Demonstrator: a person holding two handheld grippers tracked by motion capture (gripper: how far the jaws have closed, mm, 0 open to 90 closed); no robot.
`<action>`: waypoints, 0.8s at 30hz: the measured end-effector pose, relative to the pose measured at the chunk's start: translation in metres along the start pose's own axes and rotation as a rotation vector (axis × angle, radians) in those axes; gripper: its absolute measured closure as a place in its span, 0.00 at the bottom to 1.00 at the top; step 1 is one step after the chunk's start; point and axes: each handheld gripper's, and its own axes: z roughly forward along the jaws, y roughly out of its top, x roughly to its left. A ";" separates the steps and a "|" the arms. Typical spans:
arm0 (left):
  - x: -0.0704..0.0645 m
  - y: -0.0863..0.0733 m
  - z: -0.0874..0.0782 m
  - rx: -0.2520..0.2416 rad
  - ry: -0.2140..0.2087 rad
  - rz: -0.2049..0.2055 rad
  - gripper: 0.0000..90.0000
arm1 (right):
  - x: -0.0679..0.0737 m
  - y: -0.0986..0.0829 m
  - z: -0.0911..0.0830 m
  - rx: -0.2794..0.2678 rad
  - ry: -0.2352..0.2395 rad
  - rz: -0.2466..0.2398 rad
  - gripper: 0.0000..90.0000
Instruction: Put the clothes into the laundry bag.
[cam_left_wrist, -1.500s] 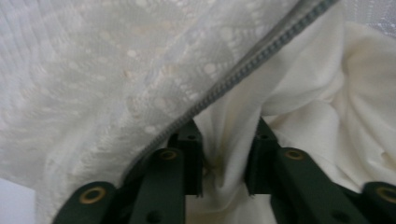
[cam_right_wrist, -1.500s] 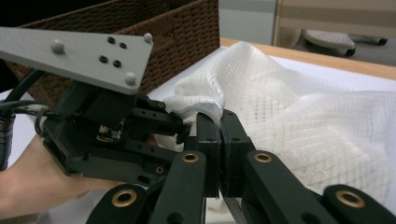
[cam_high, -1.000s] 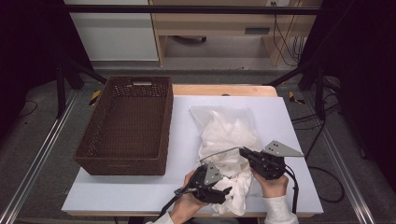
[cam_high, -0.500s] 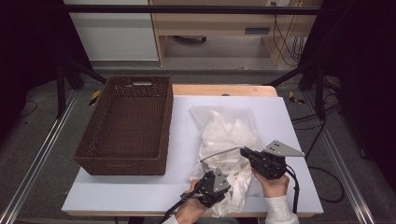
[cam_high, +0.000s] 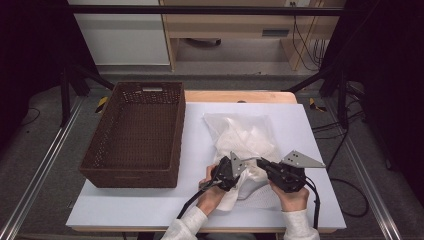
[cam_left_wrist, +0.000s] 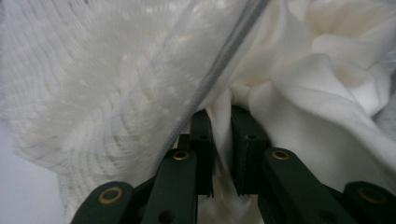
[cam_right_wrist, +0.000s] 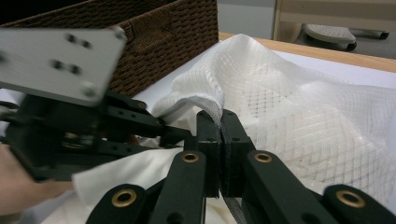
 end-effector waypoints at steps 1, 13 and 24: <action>0.001 -0.002 0.002 -0.011 -0.003 -0.008 0.88 | 0.000 0.000 0.001 0.000 0.001 0.003 0.99; 0.010 -0.003 -0.026 -0.032 -0.110 -0.096 0.47 | -0.001 -0.003 0.004 0.010 -0.015 0.008 0.99; -0.007 -0.010 -0.079 0.016 -0.224 -0.078 0.27 | 0.000 -0.002 0.003 0.007 -0.018 0.007 0.99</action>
